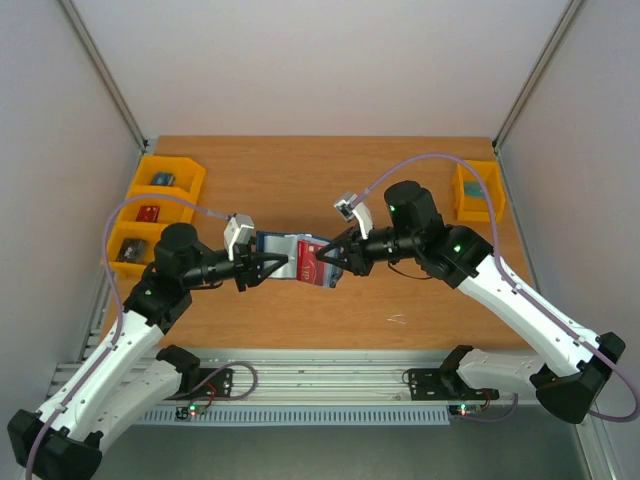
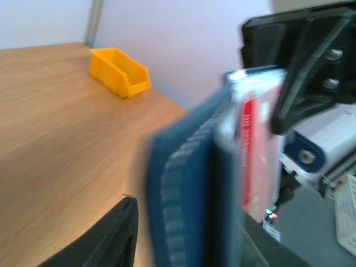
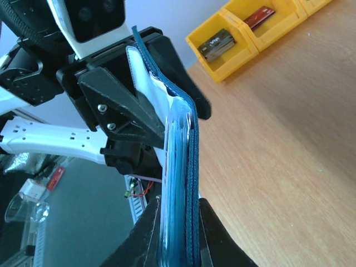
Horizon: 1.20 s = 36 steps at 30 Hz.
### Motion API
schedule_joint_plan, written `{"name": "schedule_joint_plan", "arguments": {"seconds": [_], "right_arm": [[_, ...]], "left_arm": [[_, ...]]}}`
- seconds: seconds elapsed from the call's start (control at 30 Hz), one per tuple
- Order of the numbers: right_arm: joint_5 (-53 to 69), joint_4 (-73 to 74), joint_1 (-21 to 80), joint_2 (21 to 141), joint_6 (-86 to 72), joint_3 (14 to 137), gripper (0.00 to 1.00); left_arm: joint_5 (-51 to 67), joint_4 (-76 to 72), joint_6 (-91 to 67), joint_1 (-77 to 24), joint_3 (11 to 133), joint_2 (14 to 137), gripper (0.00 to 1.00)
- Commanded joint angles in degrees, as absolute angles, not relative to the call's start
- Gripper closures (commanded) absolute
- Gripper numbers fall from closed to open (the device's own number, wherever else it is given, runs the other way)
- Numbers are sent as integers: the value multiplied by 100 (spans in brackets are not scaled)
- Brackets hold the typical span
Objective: Take the credit cards out of the card holder
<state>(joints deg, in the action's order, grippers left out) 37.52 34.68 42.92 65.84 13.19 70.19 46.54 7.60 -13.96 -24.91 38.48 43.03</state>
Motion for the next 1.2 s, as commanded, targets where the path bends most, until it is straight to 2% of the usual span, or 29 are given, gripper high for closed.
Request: {"name": "schedule_joint_plan", "arguments": {"seconds": [0.0,0.13,0.23,0.3,0.47,0.7,0.83,1.0,1.17], "right_arm": [[3846,3263,4258,6417,936,7046,99],[3191,3452,4256,6550,435,7353,99],[1502,4670,4264,6900,93,7925,99],[600,5442,4265,7200,-319,8337,99],[-144,6155,4375,7719,-623,8804,99],[-1812,7491,5072,8693,-667,9867,99],[-2179,8056,5554,9319,-462,10670,99],[-1183,7274,5713,9057,131,10549,99],[-169,6168,5713,8304,466,9791,99]], "left_arm": [[3154,1279,-910,-2443,3966,4263,53],[2282,1531,-568,-2420,3993,4180,36],[2350,1489,-300,-2384,3992,4092,28],[2524,1445,-191,-2366,3982,4042,24],[2955,1627,184,-2364,3888,3838,22],[4441,1472,126,-2487,3848,3931,33],[5553,1073,-144,-2864,3819,4076,37],[5162,470,-979,-3076,3980,4599,56],[4732,411,-1405,-3076,3904,4612,61]]}}
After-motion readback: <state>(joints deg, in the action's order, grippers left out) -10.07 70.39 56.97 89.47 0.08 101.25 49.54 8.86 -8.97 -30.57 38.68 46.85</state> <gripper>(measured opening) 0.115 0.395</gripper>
